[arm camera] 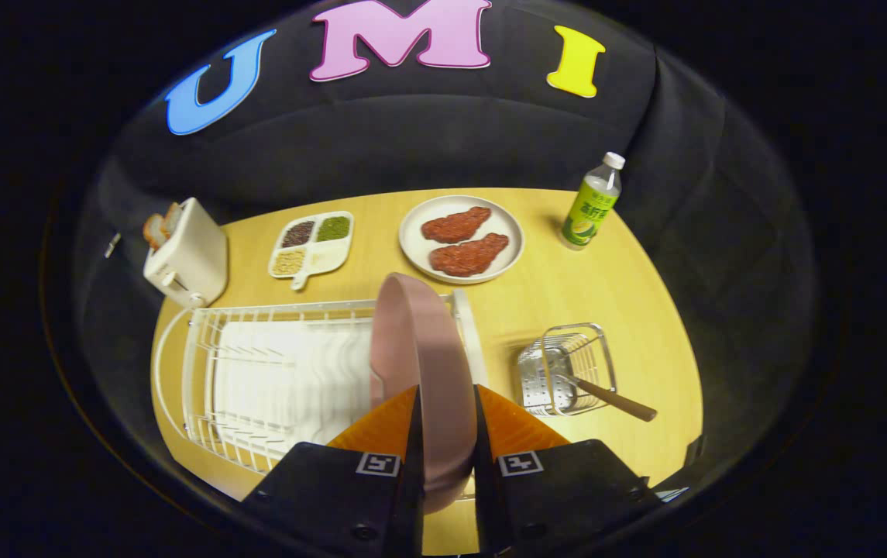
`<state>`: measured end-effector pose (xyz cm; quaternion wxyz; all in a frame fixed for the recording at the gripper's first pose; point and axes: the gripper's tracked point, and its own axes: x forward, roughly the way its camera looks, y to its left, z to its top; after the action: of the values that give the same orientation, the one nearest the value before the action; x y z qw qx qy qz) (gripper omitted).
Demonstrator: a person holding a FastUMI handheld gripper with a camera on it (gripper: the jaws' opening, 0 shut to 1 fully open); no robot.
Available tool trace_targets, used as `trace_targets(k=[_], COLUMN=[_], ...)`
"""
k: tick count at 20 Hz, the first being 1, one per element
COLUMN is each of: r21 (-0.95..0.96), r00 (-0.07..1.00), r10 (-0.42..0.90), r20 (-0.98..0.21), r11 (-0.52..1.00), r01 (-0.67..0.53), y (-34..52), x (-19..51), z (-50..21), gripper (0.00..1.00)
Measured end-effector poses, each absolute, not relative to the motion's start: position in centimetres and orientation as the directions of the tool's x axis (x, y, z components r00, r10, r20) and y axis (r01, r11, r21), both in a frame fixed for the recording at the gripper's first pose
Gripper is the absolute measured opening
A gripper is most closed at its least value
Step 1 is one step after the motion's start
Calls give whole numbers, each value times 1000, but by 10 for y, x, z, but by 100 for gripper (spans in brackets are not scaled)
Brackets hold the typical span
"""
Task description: Take the plate from the dish rack, then take the spoon from the basket and place it into the plate.
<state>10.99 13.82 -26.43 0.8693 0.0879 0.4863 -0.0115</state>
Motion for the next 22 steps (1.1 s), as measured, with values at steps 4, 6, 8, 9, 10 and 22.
trace_targets(k=[4,6,8,9,10,22], r21=[78,42,-31,-55,-64,371], r00=[525,542,582,599,615,583], r10=[19,0,-38,-43,-39,364], r20=[-851,-840,-812,-799,-788,-726], r11=[993,997,999,998,998,922], r01=[90,65,22,-2,-19,-114], y=[143,142,133,132,131,134], x=[112,117,126,129,131,24], z=[-258,-247,-231,-225,-217,-183], gripper=[27,27,27,27,27,27])
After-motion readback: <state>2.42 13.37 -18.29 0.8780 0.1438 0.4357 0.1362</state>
